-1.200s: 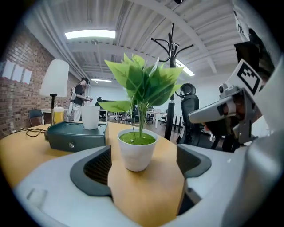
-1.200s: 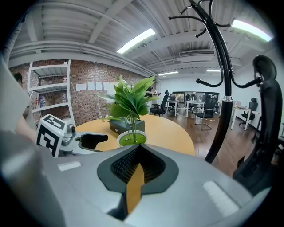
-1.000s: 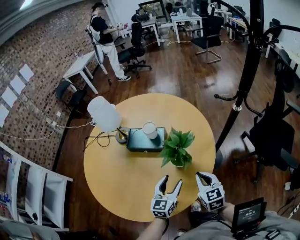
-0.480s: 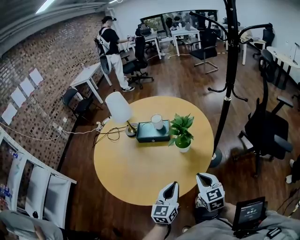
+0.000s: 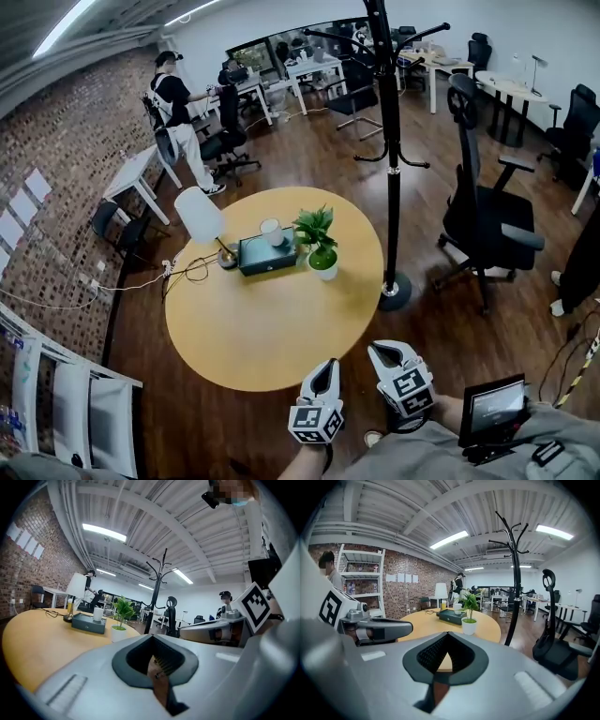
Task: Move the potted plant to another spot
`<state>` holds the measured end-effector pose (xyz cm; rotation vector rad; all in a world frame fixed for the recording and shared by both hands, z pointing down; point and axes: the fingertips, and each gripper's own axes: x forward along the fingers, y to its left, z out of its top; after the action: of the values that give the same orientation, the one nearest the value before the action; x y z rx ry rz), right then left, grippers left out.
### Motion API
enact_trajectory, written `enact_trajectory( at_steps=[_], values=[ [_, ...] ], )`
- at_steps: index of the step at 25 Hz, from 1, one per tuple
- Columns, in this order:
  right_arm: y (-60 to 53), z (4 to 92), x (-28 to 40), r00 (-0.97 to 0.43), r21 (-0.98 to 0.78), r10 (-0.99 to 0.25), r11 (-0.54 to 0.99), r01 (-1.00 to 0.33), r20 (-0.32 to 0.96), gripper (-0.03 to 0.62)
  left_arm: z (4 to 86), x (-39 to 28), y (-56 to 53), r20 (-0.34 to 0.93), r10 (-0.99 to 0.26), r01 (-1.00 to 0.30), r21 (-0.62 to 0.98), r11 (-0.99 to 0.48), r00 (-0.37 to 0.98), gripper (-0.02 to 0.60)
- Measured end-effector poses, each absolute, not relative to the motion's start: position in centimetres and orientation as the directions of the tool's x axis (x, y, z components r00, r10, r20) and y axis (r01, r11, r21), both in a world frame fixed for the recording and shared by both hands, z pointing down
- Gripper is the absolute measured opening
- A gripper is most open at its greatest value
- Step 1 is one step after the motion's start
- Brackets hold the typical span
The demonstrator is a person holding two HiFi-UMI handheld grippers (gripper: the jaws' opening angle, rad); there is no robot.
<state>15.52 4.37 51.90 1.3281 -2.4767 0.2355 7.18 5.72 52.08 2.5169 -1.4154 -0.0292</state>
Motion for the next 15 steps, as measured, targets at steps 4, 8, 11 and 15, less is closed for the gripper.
enact_trajectory(
  at_steps=[4,8,11,15],
  values=[
    [6.9,51.9,16.7,-0.522,-0.009,-0.77,0.558,-0.83,0.366,0.005,51.5,8.5,7.8,0.119,-0.841,-0.837,0.241,-0.492,0.528,0.005],
    [8.8,52.2,18.4,-0.544,-0.042,-0.749,0.573,-0.818,0.379,0.005,51.3,9.9,9.3,0.129,-0.856,-0.852,0.247,-0.461,0.501,0.005],
    [9.3,52.3,19.4,-0.557,-0.046,-0.74,0.586,-0.809,0.375,0.004,51.3,10.8,10.1,0.124,-0.867,-0.862,0.246,-0.444,0.482,0.005],
    [9.4,52.6,20.2,-0.567,-0.055,-0.736,0.592,-0.804,0.37,0.003,51.4,11.5,10.9,0.132,-0.875,-0.871,0.244,-0.427,0.466,0.005]
  ],
)
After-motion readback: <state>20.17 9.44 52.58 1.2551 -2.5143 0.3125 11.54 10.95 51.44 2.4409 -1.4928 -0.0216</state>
